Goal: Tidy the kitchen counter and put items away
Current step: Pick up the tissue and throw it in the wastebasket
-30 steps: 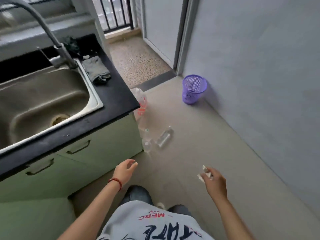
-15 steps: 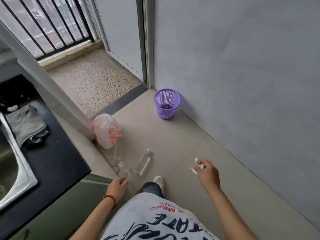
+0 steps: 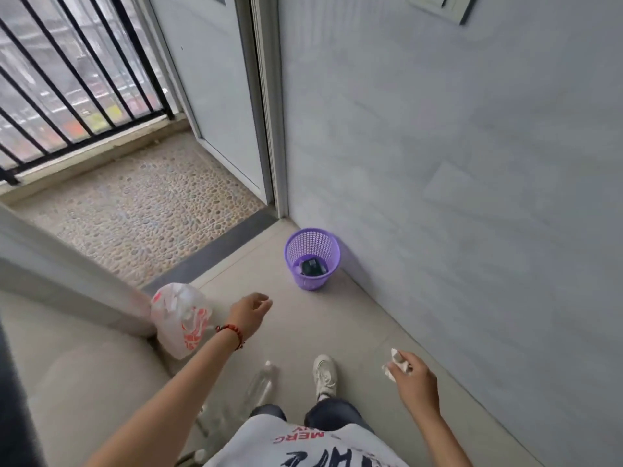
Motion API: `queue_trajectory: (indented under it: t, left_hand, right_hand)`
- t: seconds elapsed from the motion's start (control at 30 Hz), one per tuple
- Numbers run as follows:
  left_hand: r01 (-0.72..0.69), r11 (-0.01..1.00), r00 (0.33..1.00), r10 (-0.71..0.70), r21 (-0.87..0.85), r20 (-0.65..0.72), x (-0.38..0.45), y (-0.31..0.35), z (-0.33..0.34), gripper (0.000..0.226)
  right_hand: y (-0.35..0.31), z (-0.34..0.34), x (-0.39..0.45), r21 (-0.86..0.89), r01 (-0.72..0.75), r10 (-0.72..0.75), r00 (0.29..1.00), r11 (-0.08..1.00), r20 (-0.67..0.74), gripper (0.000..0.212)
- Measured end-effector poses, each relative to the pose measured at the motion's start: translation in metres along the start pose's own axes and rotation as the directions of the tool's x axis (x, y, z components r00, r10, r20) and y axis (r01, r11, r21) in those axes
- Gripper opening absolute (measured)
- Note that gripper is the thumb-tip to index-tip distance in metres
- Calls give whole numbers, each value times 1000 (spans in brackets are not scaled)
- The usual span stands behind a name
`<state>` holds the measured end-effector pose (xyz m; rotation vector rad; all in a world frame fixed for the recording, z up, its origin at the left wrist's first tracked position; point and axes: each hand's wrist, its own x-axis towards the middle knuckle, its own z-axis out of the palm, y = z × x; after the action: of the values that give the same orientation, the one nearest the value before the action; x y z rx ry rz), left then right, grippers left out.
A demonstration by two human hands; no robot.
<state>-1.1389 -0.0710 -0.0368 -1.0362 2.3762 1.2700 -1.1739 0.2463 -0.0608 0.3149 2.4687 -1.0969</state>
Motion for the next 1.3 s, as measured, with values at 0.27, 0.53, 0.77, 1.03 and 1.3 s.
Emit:
queue_trajectory:
  t: [0.27,0.53,0.77,1.03,1.3]
  left_hand:
    - [135,989,990,-137,-60,-35,45,5,-12,31]
    - [260,962,965,-262,-88,-21,102,-12,-36,29]
    - [237,971,964,-239,36,117,211,21,-80,33]
    - [87,978,977,-121,188,173,314,78,-104,34]
    - [105,978,973,-138,178,184,331,75,-101,33]
  right_hand:
    - [-79,-5,105,-77,40,-30,992,996,122,27]
    - [-173,40,179,-72,78,-64,982,994,178,26]
    - [-218,88,220,-52,-46,54,985,998,162,15]
    - [-253,127,265,-73,-137,147,976,988,158,23]
    - [-286,164,333,-140,-100,126,974,985,189,29]
